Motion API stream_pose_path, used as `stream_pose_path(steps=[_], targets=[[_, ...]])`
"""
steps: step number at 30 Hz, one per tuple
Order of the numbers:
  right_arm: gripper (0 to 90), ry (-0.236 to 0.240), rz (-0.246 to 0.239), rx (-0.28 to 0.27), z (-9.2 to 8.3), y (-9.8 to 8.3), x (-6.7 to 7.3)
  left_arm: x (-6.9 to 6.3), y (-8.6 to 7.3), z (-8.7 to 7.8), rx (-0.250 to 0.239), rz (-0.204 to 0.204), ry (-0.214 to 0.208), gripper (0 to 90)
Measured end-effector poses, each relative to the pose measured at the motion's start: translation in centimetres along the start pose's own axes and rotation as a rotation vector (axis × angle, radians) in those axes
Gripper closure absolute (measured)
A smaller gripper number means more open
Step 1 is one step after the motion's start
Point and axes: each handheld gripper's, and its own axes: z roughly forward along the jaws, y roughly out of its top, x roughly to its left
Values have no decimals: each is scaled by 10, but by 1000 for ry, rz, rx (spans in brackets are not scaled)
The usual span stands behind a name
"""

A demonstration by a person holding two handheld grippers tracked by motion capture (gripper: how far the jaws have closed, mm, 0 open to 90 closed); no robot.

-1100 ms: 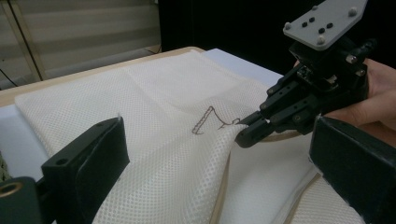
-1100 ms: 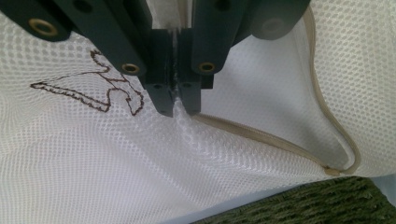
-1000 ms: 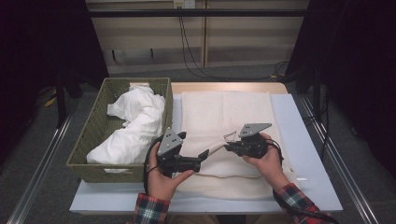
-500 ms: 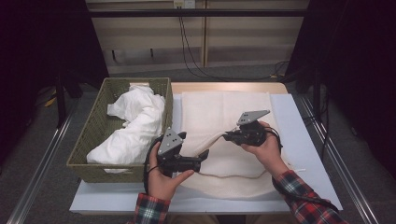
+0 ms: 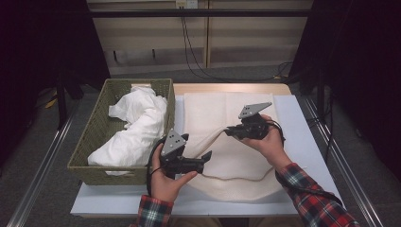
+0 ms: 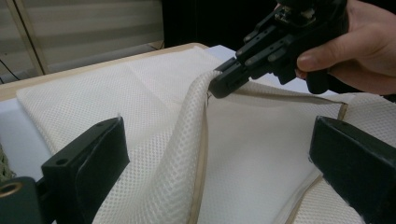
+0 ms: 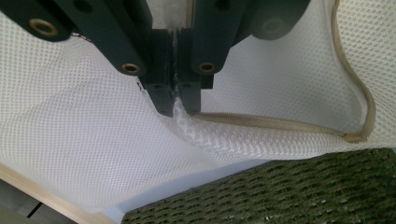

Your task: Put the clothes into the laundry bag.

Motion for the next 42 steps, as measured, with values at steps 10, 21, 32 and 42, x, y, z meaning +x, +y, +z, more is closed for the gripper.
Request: stream_pose_path(steps=[10,21,32,42], targets=[[872,0,26,-23,-4,5,-7,0,1,0,7,2,8,43],[873,-17,9,-18,-8,15,-12,2,3,1,8,-8,1,43],[872,-23,8,-19,-13,22,-21,4,4,2,21,-24,11,43],[872,-21,20,-25,-15,27,-29,6,10,4,19,-36,11,43]])
